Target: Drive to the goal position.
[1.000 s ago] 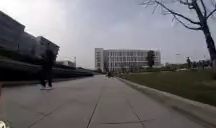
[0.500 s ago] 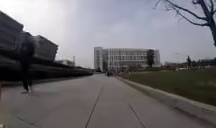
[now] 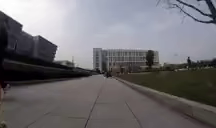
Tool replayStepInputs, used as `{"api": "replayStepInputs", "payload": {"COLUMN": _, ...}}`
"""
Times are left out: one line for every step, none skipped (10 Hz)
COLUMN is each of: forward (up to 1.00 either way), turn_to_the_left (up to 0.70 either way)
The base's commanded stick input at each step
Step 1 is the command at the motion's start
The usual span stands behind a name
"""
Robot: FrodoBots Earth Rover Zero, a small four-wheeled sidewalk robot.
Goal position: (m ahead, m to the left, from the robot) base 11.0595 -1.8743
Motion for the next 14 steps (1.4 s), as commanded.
{"api": "replayStepInputs", "payload": {"forward": 0.7, "turn_to_the_left": 0.0}}
{"api": "replayStepInputs", "payload": {"forward": 0.7, "turn_to_the_left": 0.0}}
{"api": "replayStepInputs", "payload": {"forward": 0.7, "turn_to_the_left": 0.0}}
{"api": "replayStepInputs", "payload": {"forward": 0.7, "turn_to_the_left": 0.0}}
{"api": "replayStepInputs", "payload": {"forward": 0.7, "turn_to_the_left": 0.0}}
{"api": "replayStepInputs", "payload": {"forward": 0.7, "turn_to_the_left": 0.0}}
{"api": "replayStepInputs", "payload": {"forward": 0.7, "turn_to_the_left": 0.0}}
{"api": "replayStepInputs", "payload": {"forward": 0.7, "turn_to_the_left": 0.0}}
{"api": "replayStepInputs", "payload": {"forward": 0.7, "turn_to_the_left": 0.0}}
{"api": "replayStepInputs", "payload": {"forward": 0.7, "turn_to_the_left": 0.0}}
{"api": "replayStepInputs", "payload": {"forward": 0.7, "turn_to_the_left": 0.0}}
{"api": "replayStepInputs", "payload": {"forward": 0.7, "turn_to_the_left": 0.0}}
{"api": "replayStepInputs", "payload": {"forward": 0.7, "turn_to_the_left": 0.0}}
{"api": "replayStepInputs", "payload": {"forward": 0.7, "turn_to_the_left": 0.0}}
